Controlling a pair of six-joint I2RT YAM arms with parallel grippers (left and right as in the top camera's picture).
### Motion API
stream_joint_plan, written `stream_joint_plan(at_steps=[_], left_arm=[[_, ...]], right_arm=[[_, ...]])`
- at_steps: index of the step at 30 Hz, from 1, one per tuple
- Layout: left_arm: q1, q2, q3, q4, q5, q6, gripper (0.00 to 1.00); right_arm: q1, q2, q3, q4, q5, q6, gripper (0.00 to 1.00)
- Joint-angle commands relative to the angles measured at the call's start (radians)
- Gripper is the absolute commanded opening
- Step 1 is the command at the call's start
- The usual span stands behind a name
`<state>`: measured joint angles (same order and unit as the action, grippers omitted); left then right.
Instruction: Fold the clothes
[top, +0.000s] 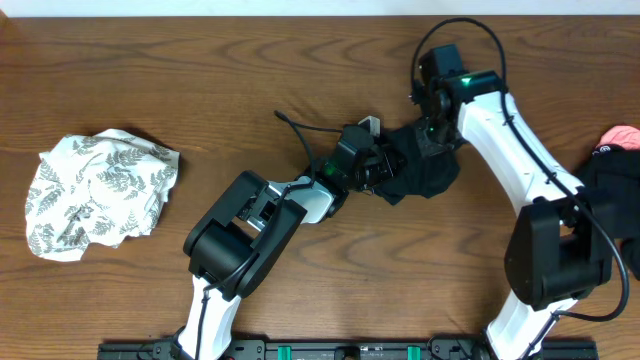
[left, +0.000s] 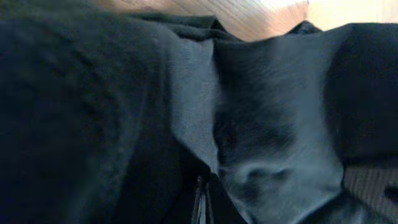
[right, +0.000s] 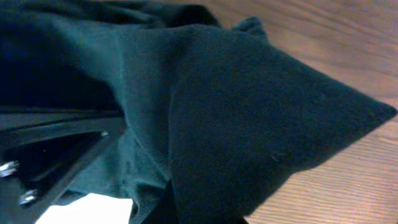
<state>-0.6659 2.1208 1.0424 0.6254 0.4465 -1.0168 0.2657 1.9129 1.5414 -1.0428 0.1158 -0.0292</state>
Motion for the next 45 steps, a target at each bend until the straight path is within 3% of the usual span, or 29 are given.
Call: stream_joint_plan(at_steps=[1,17,19,26,33,45], left_arm=[[0.000,0.011,0.023,0.005,0.017,0.021,0.06],[0.000,0.011,0.024,-0.009,0.007,0.087,0.06],[0.005,0.010,0.024,-0.024,0.014,0.150,0.06],[0.122,-0.066,0.024,-0.273,0.032,0.275,0.07],[0.226,-0.245,0.024,-0.453,0.039,0.427,0.17],[0.237,-0.291,0.024,-0.584,-0.032,0.441,0.17]], right_arm=[[0.019,0.005,-0.001,-0.012,-0.015,0.033,0.01],[0.079,0.005,-0.001,-0.043,-0.070,0.082,0.01],[0.087,0.005,-0.001,-0.040,-0.072,0.086,0.01],[0.095,0.008,-0.001,-0.031,-0.072,0.089,0.01],[0.103,0.055,-0.001,-0.020,-0.072,0.088,0.01],[0.109,0.079,-0.001,-0.021,0.001,0.088,0.01]])
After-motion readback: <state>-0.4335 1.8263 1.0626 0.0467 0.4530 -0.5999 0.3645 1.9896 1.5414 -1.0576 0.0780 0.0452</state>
